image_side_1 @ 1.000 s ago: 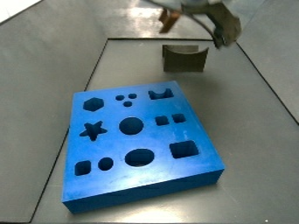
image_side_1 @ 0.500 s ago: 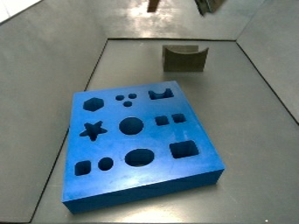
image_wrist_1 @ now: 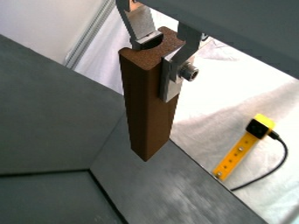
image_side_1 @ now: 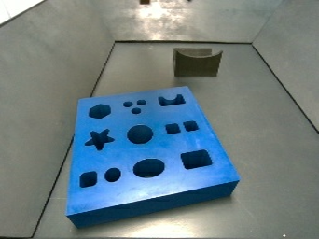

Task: Pick up the arch object. Move up. Place the arch object on the fixture. Regrasp the arch object. Rotate the arch object. Move to above the board. Insert the arch object.
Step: Rotate the arch object.

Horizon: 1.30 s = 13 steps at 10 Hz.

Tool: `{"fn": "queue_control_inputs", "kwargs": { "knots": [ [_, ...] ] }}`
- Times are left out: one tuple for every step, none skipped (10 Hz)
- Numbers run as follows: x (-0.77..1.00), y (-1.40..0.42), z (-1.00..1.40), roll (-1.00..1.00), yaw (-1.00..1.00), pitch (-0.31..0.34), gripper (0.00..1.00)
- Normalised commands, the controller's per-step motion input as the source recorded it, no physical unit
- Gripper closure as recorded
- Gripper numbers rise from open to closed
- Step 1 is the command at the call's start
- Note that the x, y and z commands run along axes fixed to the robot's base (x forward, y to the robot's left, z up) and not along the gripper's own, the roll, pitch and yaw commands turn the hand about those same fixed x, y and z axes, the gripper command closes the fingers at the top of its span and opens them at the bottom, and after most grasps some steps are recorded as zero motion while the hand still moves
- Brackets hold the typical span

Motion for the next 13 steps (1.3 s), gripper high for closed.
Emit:
{"fn": "queue_control_inputs", "kwargs": {
  "knots": [
    [-0.26, 0.02, 0.04, -0.13, -0.06, -0.008, 1.0],
    [0.0, 0.0, 0.0, -1.0, -0.52, -0.089, 1.0],
    [0.1, 0.01, -0.02, -1.0, -0.53, -0.076, 1.0],
    [0.02, 0.06, 0.02, -1.0, -0.53, -0.051, 1.0],
    [-0.04, 0.04, 0.03, -1.0, -0.54, -0.031, 1.0],
    [-0.04, 0.03, 0.02, -1.0, -0.56, -0.002, 1.0],
    [0.0, 0.02, 0.01, -1.0, -0.56, 0.043, 1.0],
    [0.0, 0.02, 0.0, -1.0, -0.56, 0.075, 1.0],
    [-0.01, 0.02, 0.01, -1.0, -0.55, 0.102, 1.0],
    [-0.03, 0.02, 0.02, -1.0, -0.55, 0.127, 1.0],
    [-0.02, 0.01, 0.02, -1.0, -0.53, 0.153, 1.0],
    [-0.01, 0.02, 0.02, -1.0, -0.51, 0.171, 1.0],
    [-0.01, 0.02, 0.01, -1.0, -0.5, 0.182, 1.0]
  ]
}}
